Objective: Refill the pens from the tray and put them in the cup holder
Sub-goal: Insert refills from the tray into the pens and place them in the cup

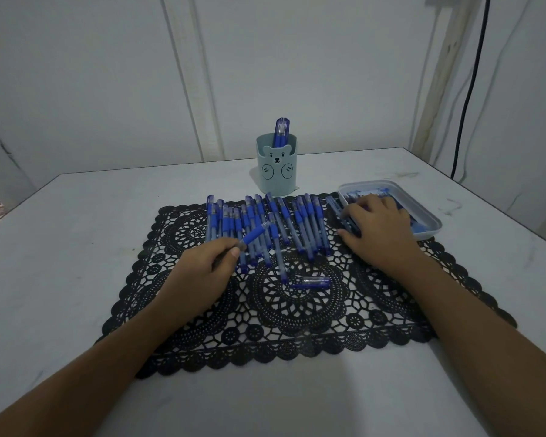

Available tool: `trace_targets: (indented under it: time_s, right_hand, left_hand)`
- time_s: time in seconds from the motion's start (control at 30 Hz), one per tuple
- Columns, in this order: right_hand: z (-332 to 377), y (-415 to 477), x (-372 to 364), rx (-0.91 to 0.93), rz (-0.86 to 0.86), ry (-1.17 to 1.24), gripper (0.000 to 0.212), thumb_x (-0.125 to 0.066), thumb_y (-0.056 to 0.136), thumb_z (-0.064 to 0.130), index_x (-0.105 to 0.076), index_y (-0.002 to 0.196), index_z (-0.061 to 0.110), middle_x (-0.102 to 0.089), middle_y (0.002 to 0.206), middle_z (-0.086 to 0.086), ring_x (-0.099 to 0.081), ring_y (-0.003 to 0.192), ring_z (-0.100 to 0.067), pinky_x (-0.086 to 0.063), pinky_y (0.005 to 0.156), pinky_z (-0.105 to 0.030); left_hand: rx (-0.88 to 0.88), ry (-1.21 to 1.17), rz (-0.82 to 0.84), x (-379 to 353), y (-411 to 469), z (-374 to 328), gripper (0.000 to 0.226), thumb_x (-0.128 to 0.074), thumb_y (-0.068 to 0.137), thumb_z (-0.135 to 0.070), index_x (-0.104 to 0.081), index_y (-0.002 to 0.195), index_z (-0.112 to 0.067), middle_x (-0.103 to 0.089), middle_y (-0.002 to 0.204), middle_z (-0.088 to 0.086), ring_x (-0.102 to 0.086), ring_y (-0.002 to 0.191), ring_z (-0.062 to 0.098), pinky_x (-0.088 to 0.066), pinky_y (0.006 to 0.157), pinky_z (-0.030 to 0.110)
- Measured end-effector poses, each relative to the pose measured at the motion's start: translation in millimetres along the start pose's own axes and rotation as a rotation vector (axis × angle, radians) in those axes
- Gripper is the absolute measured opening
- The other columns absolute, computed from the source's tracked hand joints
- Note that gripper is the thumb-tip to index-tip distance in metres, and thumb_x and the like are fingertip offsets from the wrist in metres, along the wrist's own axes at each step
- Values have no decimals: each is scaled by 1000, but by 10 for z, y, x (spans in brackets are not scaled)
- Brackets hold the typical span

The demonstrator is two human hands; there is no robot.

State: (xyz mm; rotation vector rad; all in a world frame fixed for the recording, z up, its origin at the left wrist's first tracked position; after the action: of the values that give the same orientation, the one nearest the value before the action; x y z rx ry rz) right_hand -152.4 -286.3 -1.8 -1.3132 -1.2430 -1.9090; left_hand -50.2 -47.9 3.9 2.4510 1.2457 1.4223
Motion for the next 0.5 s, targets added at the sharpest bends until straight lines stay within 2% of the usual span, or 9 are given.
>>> trace_targets:
  time_s: [0.23, 0.4, 0.5]
  right_hand:
    - [-26, -9, -16, -6, 34, -17, 40, -46, 87, 52, -56, 115, 26, -48, 124, -2, -39, 117, -25, -32, 96, -43]
    - [-198, 80, 153, -150, -110, 134, 34, -41, 94, 35, -62, 110, 15, -60, 112, -10, -52, 106, -30, -40, 89, -42]
    - [-380, 109, 162, -281, -66, 108, 30, -42, 94, 28, -64, 104, 10, -63, 103, -13, -56, 95, -32, -42, 79, -38]
  left_hand:
    - [16, -4, 2, -2, 5, -1, 20, -49, 93, -12, -65, 105, -13, -53, 58, -8, -45, 48, 4, -32, 43, 12]
    - [15, -4, 4, -6, 9, 4, 20, -49, 93, -11, -65, 104, -15, -56, 60, -1, -45, 49, 4, -32, 43, 12]
    - [8, -1, 8, -11, 3, 6, 19, -49, 92, -11, -64, 103, -16, -56, 59, -2, -45, 48, 4, -32, 42, 12]
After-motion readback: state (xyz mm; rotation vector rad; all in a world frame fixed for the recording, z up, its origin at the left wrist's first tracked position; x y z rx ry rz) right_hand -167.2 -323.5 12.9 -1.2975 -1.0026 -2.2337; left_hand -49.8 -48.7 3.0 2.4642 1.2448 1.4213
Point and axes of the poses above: each hand's wrist, its own y-axis towards the middle knuckle, its own x-axis out of the back of the hand, z = x × y, the point moved 5 cm from there along y, towards the middle knuckle
